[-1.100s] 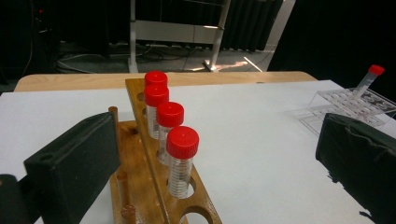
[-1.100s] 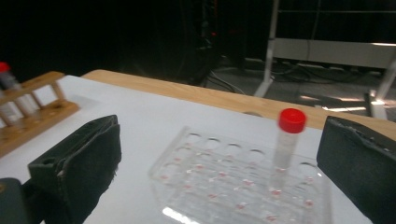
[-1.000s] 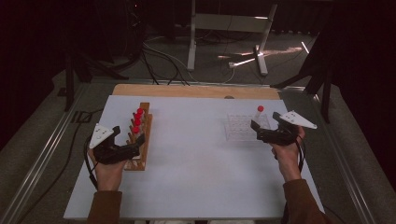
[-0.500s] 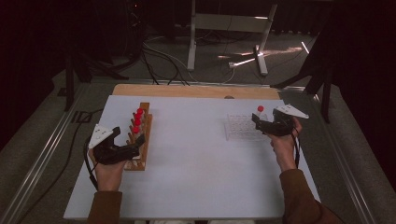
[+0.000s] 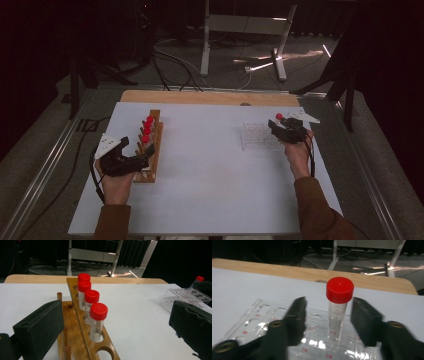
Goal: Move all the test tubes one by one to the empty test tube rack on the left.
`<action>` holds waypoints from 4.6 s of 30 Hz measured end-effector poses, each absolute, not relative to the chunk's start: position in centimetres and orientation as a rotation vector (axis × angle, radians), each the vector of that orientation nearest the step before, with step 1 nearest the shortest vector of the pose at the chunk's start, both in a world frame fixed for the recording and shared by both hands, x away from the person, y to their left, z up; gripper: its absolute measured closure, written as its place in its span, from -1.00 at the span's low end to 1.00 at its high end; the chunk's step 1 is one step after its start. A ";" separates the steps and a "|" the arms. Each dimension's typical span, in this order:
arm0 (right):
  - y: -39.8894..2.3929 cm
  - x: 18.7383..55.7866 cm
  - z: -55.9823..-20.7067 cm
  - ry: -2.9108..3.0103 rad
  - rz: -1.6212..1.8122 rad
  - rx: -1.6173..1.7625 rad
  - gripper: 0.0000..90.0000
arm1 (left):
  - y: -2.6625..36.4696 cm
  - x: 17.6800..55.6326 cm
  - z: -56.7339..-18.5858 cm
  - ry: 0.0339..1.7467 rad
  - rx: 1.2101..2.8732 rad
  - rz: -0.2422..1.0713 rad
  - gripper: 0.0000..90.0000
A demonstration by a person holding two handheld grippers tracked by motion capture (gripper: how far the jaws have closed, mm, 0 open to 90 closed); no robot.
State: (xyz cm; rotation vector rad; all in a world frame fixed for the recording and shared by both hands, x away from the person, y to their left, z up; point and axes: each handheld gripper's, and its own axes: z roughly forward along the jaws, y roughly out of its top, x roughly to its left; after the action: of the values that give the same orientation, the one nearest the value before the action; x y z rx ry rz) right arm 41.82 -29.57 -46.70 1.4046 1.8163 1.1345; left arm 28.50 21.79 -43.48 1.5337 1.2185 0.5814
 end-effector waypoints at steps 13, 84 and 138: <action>-29.4 42.6 -47.2 1.770 1.080 1.468 0.62 | 21.8 28.5 -43.4 1.219 1.530 0.580 -0.99; -23.4 32.3 -42.5 1.977 1.549 1.050 0.64 | 19.8 28.0 -42.1 1.155 1.573 0.574 -0.99; -16.9 29.9 -43.1 2.278 1.605 0.757 0.64 | 4.1 29.2 -39.1 0.693 1.849 0.304 0.34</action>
State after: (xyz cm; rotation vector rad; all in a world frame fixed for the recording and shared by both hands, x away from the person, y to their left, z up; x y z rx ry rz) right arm 29.90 -16.85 -43.07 0.7573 2.2779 1.6052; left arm 29.24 4.12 -39.12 1.8487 0.6929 0.3044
